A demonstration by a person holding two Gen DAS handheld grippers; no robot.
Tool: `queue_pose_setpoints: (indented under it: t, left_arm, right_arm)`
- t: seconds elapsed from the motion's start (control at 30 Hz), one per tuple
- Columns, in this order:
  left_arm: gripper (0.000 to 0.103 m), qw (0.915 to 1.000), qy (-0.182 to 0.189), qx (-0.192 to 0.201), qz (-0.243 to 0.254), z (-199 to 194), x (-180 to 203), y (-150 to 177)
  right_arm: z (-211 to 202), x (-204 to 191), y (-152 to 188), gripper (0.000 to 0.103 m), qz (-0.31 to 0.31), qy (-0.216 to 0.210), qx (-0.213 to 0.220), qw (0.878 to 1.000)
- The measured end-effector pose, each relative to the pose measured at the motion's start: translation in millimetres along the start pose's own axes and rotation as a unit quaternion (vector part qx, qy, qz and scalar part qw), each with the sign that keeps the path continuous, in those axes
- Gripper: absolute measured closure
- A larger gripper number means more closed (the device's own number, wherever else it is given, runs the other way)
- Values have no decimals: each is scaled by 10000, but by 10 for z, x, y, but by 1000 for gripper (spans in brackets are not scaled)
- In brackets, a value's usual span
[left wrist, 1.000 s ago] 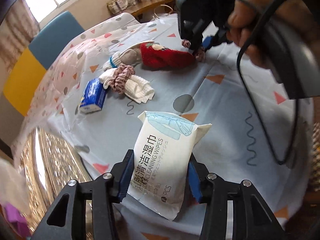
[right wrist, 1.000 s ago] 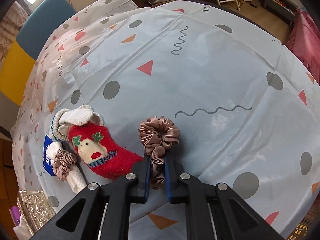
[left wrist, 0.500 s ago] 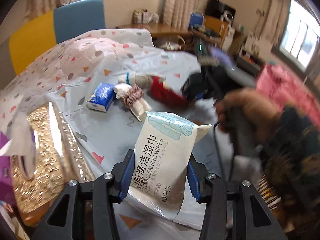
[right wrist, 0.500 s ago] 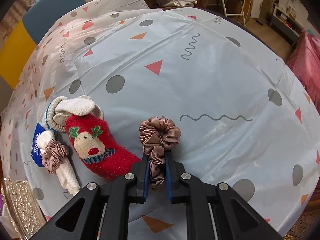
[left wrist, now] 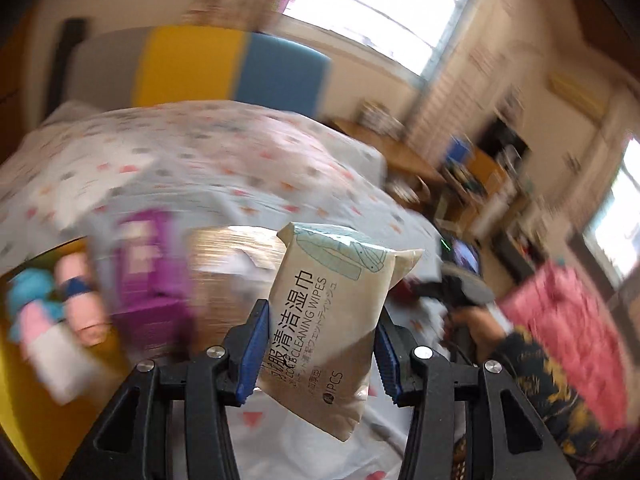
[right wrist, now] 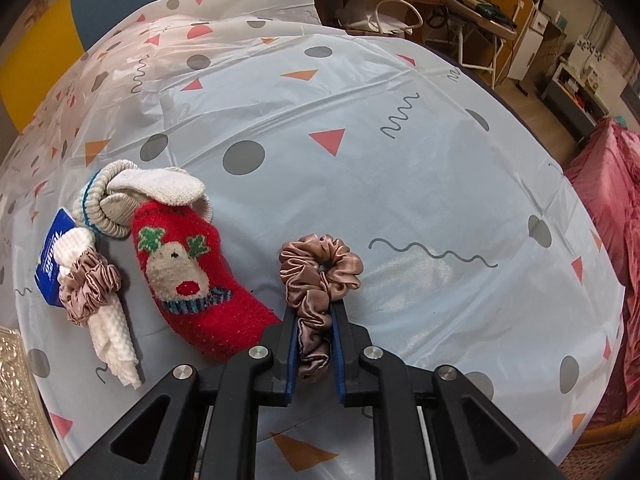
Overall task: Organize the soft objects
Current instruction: 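Carry the white wipes pack into the gold tray and open the left tool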
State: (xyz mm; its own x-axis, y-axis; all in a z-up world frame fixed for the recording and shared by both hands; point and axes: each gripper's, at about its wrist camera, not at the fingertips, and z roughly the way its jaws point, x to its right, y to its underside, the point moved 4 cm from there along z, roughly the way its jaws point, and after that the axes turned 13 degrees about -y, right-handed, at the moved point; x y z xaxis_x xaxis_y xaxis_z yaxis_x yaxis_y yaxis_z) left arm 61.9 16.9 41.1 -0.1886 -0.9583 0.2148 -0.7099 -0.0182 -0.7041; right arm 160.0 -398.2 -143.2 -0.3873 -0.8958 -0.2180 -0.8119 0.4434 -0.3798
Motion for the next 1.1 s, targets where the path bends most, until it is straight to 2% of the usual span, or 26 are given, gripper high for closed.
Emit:
queue_pose_setpoints:
  t: [0.07,0.13,0.17,0.3,0.43,0.47,0.53,0.57,0.7,0.73,0.8,0.83,0.9,0.93,1.0,1.1]
  left_arm:
    - [53,9979,-402,105,-505,-169,-495,-13]
    - [53,9914,-838,95,-998,-287,-973,50]
    - [53,9866,-1044,78,-1249,-330,-1208,99]
    - [53,9585,-1731,-196,-2257,-398,-2112,405]
    - [53,9274,-2158,-616,-2992,-238,-2675,703]
    - [53,9175,-2339,-707,-3137,-190,-2794,752]
    - [53,9086,-2427,-795,-3304,-94,-2979,786]
    - [53,9005,-2482,-820,-3475,-52,-3078,792]
    - [52,8834,-2770,-957,-3658,197,-3316,695]
    - [52,8843,-2786,-990,-3615,272,-3362,649]
    - [51,8762,-2902,-1011,-3711,378,-3455,623]
    - [44,8748,-2923,-1016,-3729,424,-3495,609]
    - [37,8768,-2932,-1017,-3672,489,-3531,580]
    - [34,8761,-3090,-1005,-3562,484,-3530,559]
    - [34,8847,-3105,-931,-3349,457,-3479,525]
    - [34,8908,-3255,-815,-3065,358,-3383,546]
  right_arm:
    - [-32,-8,35,89,-62,42,10,10000]
    - [-43,-11,50,89,-100,64,27,9999]
    - [-47,-17,57,89,-127,85,33,9999]
    - [-51,-74,73,89,-254,197,41,9995]
    - [8,-173,39,89,-377,294,41,9988]
    - [6,-183,43,89,-391,308,41,9988]
    - [5,-203,50,89,-441,343,43,9984]
    - [11,-214,54,89,-461,358,45,9983]
    - [9,-273,69,89,-528,419,51,9977]
    - [15,-293,68,89,-549,437,54,9975]
    - [30,-335,73,89,-586,475,59,9971]
    - [25,-350,73,89,-604,487,59,9970]
    - [37,-381,84,89,-648,515,57,9965]
    - [43,-392,88,89,-664,528,58,9964]
    - [55,-414,97,89,-707,557,58,9959]
    - [62,-434,101,89,-697,543,56,9961]
